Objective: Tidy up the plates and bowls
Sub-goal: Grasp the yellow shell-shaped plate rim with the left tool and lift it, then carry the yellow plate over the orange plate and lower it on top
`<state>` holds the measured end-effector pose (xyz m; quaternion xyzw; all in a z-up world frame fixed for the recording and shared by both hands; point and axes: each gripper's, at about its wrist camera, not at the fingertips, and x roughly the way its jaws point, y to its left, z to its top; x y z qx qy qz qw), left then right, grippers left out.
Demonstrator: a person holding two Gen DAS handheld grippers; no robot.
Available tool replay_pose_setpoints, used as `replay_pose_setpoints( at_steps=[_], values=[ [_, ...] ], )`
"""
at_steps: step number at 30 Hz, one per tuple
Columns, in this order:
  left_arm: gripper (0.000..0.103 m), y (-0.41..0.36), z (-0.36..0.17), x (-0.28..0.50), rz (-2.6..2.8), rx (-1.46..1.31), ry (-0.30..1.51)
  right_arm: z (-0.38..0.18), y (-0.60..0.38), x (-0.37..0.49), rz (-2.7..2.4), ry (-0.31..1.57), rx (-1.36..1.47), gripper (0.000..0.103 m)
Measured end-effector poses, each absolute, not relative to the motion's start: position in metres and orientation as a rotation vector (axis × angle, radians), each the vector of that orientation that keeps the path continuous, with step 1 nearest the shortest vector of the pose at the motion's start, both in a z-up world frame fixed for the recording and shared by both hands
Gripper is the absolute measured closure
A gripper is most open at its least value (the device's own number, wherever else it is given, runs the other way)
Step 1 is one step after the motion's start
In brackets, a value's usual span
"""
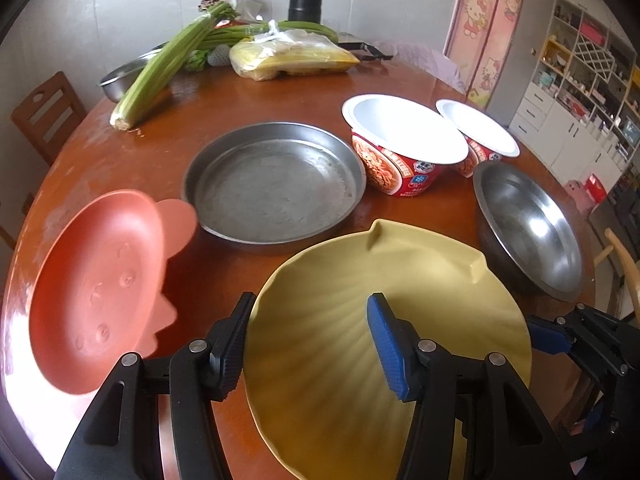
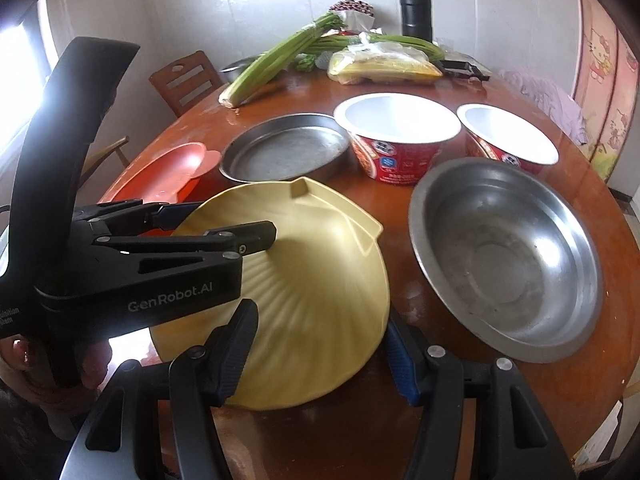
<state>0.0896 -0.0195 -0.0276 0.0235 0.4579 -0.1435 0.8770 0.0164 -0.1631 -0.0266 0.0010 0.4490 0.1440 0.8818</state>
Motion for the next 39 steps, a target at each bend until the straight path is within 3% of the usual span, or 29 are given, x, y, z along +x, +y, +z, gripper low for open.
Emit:
replay_pose_setpoints(
  at_steps=[39],
  values=[
    [0.045, 0.078, 0.031, 0.054, -0.096, -0.06, 0.813, 0.025, -0.079, 0.036, 0.505, 0.817, -0.153, 0.042]
  ],
)
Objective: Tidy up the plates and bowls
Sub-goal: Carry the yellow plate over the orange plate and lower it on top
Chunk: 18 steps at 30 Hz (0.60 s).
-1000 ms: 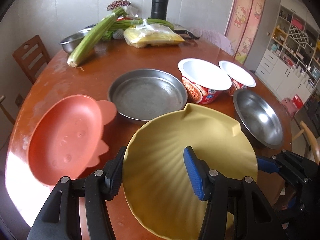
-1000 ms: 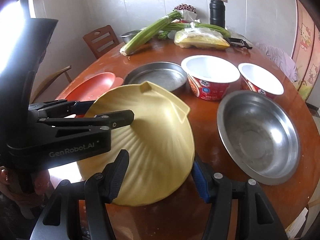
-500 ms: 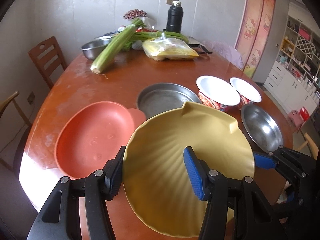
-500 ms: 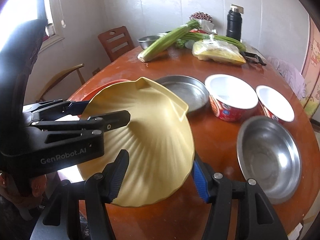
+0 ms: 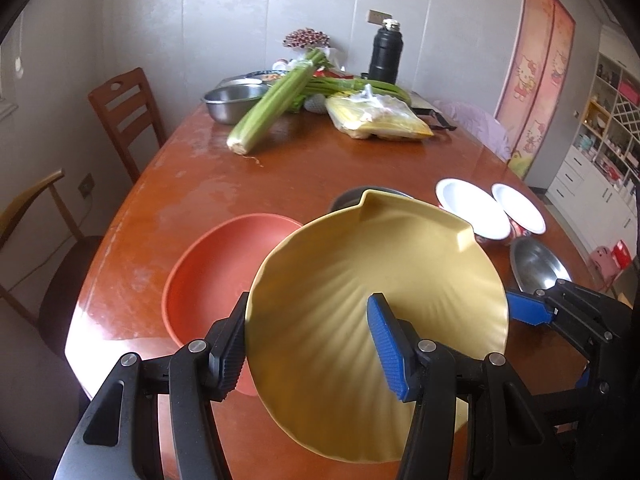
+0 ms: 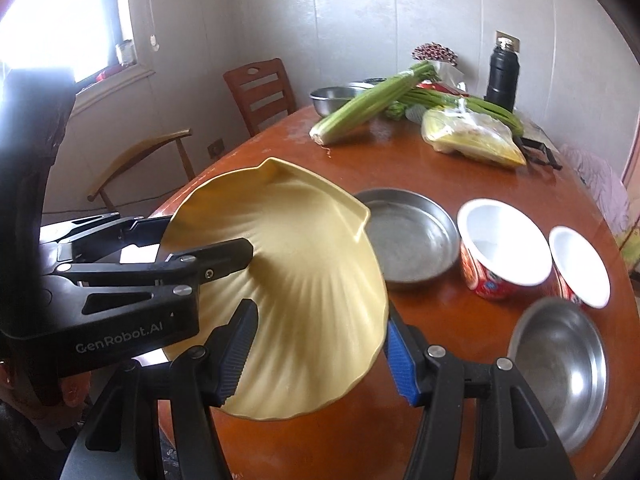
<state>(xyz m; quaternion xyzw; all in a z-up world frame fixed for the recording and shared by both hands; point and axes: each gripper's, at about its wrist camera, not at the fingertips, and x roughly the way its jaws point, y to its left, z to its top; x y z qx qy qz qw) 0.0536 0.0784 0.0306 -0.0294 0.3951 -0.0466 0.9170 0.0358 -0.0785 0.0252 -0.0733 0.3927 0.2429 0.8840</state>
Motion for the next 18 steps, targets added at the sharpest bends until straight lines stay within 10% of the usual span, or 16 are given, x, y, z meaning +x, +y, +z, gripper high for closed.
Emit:
replay_pose_setpoints(
  at_steps=[18],
  values=[
    [0.045, 0.134, 0.047, 0.1, 0.026, -0.091, 0.817, 0.044, -0.016, 0.107, 0.645, 0.809, -0.262, 0.042]
  ],
)
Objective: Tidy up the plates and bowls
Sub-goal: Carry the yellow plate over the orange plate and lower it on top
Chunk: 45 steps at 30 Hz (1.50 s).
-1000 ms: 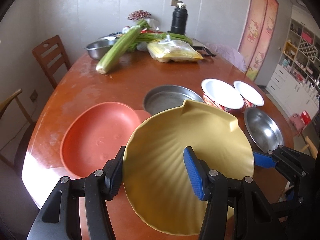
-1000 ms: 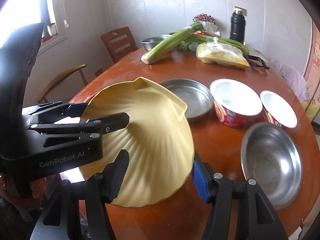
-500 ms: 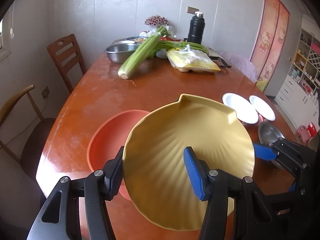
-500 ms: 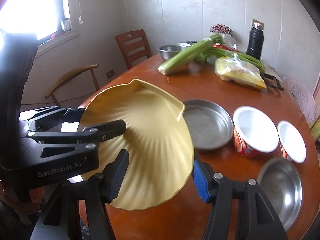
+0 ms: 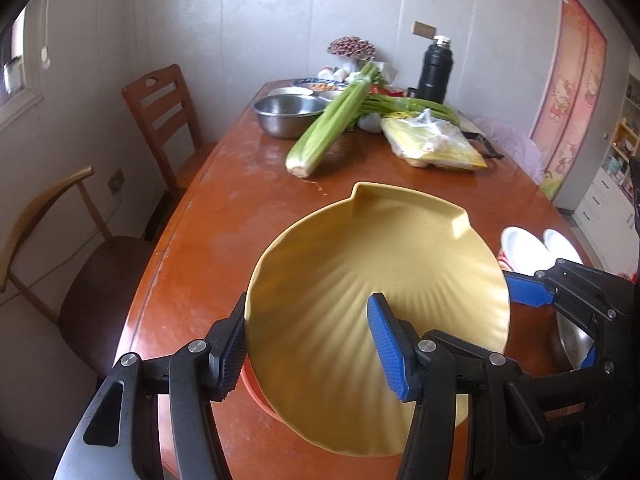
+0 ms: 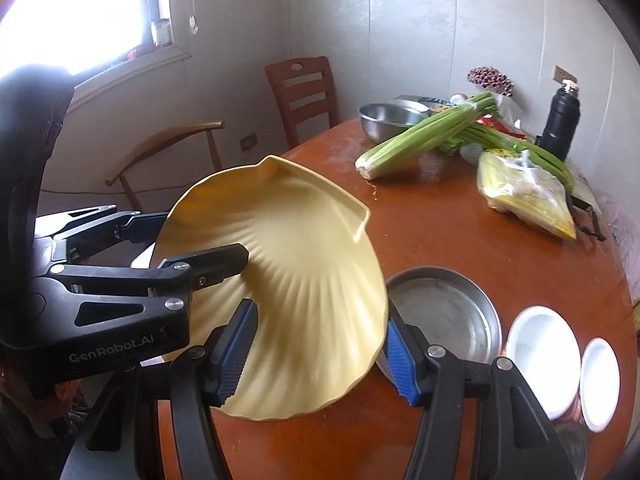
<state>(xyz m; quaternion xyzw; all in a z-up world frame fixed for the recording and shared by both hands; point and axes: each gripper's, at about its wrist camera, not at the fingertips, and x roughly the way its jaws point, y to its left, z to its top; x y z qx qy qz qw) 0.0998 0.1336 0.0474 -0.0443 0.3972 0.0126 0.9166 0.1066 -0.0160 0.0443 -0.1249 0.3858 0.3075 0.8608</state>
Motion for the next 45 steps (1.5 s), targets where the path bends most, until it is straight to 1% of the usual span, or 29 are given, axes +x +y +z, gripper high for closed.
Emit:
replay_pose_setpoints(
  at_steps=[12, 22, 40, 45],
  values=[
    [0.045, 0.159, 0.021, 0.117, 0.087, -0.151, 0.88, 0.021, 0.018, 0.136, 0.701, 0.864, -0.333, 0.042],
    [0.045, 0.162, 0.0, 0.121, 0.101, -0.171, 0.924, -0.002, 0.031, 0.145, 0.716, 0.896, -0.393, 0.042],
    [0.045, 0.159, -0.015, 0.12, 0.13, -0.152, 0.958, -0.024, 0.042, 0.149, 0.679, 0.88, -0.5, 0.042],
    [0.045, 0.156, -0.016, 0.118, 0.136, -0.132, 0.958, -0.028, 0.045, 0.15, 0.63, 0.851, -0.55, 0.043]
  ],
)
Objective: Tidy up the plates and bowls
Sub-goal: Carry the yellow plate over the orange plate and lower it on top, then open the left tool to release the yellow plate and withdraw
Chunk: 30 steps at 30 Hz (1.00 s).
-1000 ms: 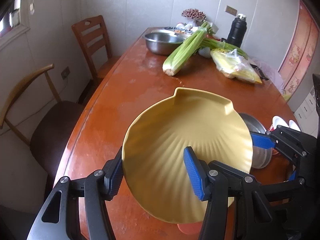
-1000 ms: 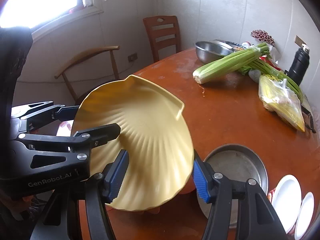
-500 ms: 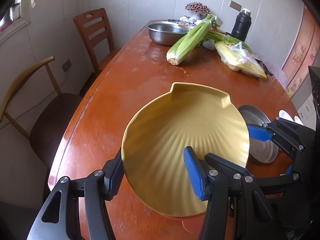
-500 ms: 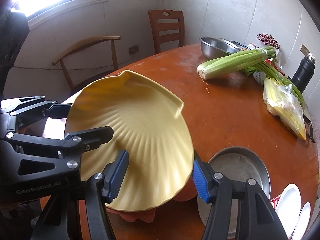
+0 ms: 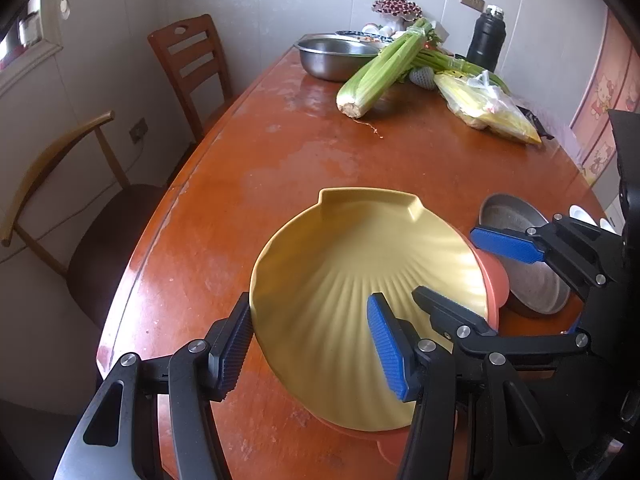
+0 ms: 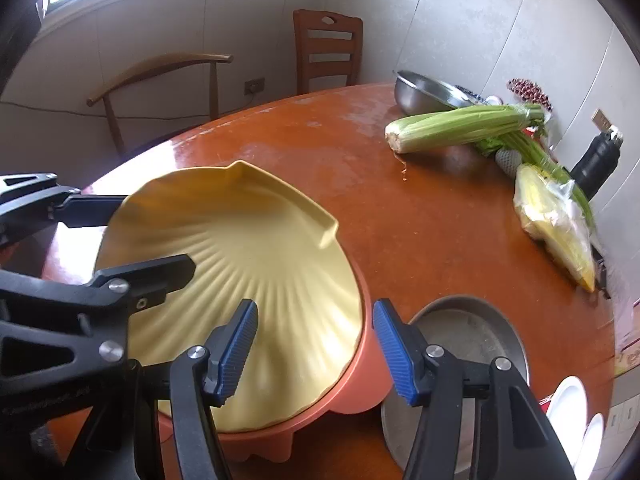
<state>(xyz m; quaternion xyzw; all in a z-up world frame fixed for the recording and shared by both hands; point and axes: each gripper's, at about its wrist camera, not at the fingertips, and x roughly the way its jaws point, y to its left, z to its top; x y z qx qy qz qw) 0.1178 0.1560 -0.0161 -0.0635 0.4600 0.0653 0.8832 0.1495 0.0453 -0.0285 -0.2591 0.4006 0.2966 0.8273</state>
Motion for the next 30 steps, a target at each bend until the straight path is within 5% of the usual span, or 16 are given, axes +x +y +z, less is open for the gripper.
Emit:
replay_pose_setpoints(
  at_steps=[30],
  values=[
    [0.045, 0.149, -0.025, 0.115, 0.202, -0.068, 0.985, -0.019, 0.016, 0.163, 0.639, 0.874, -0.352, 0.043]
  ],
)
